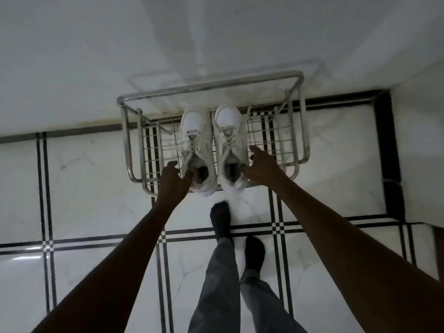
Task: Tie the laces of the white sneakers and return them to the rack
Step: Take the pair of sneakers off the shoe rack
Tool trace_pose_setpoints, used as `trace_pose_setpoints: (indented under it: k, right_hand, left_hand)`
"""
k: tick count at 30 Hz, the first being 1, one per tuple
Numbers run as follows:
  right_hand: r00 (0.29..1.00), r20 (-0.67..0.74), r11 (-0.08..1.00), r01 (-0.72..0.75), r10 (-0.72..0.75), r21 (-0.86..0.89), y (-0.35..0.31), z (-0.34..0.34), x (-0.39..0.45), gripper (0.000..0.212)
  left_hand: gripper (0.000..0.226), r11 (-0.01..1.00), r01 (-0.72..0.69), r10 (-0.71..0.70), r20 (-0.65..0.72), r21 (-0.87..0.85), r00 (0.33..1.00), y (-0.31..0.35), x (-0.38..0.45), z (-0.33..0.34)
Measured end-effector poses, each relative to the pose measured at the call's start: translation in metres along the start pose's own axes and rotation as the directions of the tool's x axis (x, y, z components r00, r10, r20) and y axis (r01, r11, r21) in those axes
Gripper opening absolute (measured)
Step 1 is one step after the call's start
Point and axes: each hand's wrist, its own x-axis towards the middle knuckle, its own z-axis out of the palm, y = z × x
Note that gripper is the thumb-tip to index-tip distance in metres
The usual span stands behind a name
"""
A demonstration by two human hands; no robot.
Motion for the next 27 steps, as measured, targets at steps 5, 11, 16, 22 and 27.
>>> trace_pose_setpoints:
  k: [5, 11, 16, 22, 27]
  right_hand:
    - [0.996, 0.059, 0.998, -0.062, 0.063, -0.02, 0.007, 0.019, 0.033, 0.059]
    - [1.0, 0.002, 1.0, 0.011, -0.011, -0.015, 0.015, 0.028, 0.038, 0.051]
    - [0.995, -0.056, 0.993, 0.09, -0.086, 0.073, 0.019, 0.038, 0.022, 0.042]
    - [0.954, -0.163, 0.955, 0.272, -0.251, 0.12, 0.03, 0.045, -0.033, 0.039]
    - [0.937, -0.205, 0.94, 0.314, -0.283, 0.135, 0.062, 0.064, -0.105, 0.062]
  left_hand:
    - [0.048, 0.997, -0.056, 0.06, 0.075, -0.061, 0.995, -0.009, 0.021, 0.007]
    - [0.042, 0.994, -0.07, 0.078, 0.094, -0.088, 0.993, -0.015, 0.027, 0.011]
    - [0.058, 0.988, -0.138, 0.142, 0.048, -0.072, 0.989, -0.025, 0.016, 0.015]
    - [0.043, 0.967, -0.254, 0.249, -0.129, -0.023, 0.96, -0.044, -0.042, 0.025]
    - [0.033, 0.918, -0.378, 0.335, -0.273, -0.123, 0.902, -0.081, -0.123, 0.052]
